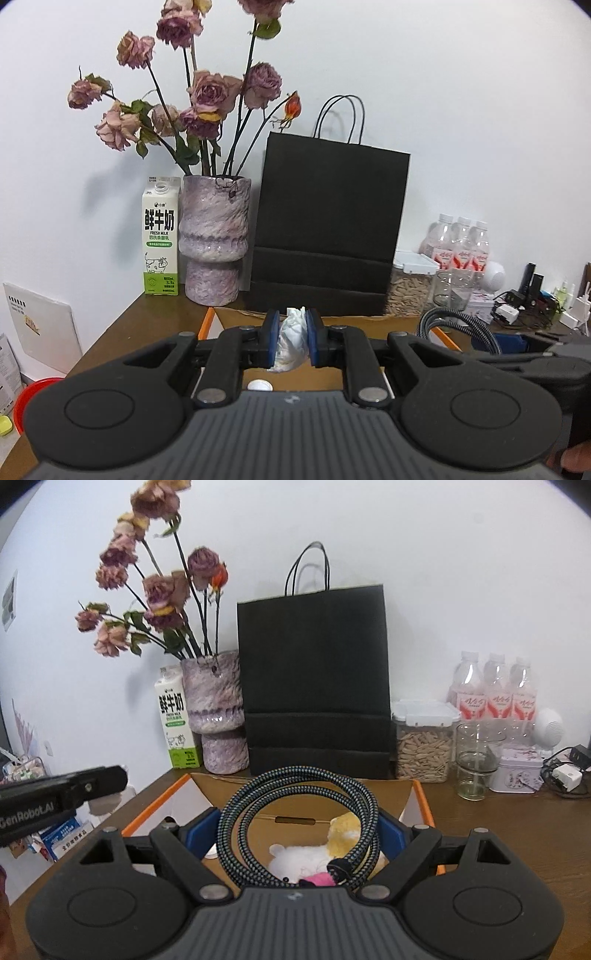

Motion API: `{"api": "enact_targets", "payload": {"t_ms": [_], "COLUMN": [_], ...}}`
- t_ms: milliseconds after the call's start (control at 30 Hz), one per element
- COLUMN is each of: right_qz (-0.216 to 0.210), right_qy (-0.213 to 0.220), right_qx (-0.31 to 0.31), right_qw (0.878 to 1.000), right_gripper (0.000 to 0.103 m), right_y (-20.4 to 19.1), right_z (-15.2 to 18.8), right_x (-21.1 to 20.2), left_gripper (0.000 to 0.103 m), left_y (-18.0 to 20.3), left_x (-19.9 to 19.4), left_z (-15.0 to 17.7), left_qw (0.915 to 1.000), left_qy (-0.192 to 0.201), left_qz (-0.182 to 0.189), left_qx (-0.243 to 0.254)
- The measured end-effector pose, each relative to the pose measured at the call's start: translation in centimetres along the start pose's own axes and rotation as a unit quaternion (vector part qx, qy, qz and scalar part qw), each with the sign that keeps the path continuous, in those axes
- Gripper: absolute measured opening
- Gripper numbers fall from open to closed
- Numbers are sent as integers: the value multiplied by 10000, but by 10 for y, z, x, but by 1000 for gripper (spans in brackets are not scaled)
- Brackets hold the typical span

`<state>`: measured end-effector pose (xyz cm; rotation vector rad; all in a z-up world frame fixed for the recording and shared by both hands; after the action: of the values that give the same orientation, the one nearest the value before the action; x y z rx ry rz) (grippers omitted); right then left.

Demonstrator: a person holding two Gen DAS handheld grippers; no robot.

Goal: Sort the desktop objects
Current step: 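Carry the tissue and black cable toward the cardboard box, then drop the tissue and black cable into the box, opening both grippers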

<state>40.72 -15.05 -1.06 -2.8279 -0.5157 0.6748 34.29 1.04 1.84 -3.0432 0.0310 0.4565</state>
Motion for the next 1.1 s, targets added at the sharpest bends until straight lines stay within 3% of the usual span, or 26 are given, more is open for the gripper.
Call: {"api": "enact_targets", "payload": {"t_ms": [267,467,800,833,867,900,967,1100], "right_qz": [3,97,22,19,36,61,151,241], "right_qy": [-374,-638,-851,-913,-976,-1004,-1025,-941], "right_qx": [-266,-474,-602,-608,-599,-580,-530,-463], "right_qw": [9989,9968,9946,9940,9934,9932,9932,9942], "right_gripper": [86,86,86,87,88,90,100,103], "right_y": [-12,-14,-19,-18,-17,-15,-13,-9], "right_z": [10,19,30,31,31,30,28,20], "right_x": [49,78,83,83,84,84,84,79], "left_gripper": [16,16,18,21,36,68,102,103], "left_y": [-12,-20,-25,-24,-25,-24,-22,-20], "left_x": [44,79,89,90,90,88,85,76], "left_z": [11,32,45,46,46,45,40,31], "left_qw": [9993,9959,9930,9924,9922,9923,9932,9937], "left_qy": [-370,-881,-1157,-1201,-1216,-1177,-1003,-768], "left_qz": [-32,-70,-130,-135,-186,-264,-424,-604], "left_qx": [86,180,202,218,220,270,416,552]}}
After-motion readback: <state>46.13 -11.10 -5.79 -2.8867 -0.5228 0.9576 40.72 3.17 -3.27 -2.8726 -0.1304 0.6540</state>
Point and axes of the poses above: each gripper's, at about its wrist camera, not at the fingertips, and x roughly the way its jaws point, y to its right, z to its underside, the point moved 7 cm from there along x, roughly the way its jaws point, and after that the axes turned 10 degrees about x, right-handed, at the moved point
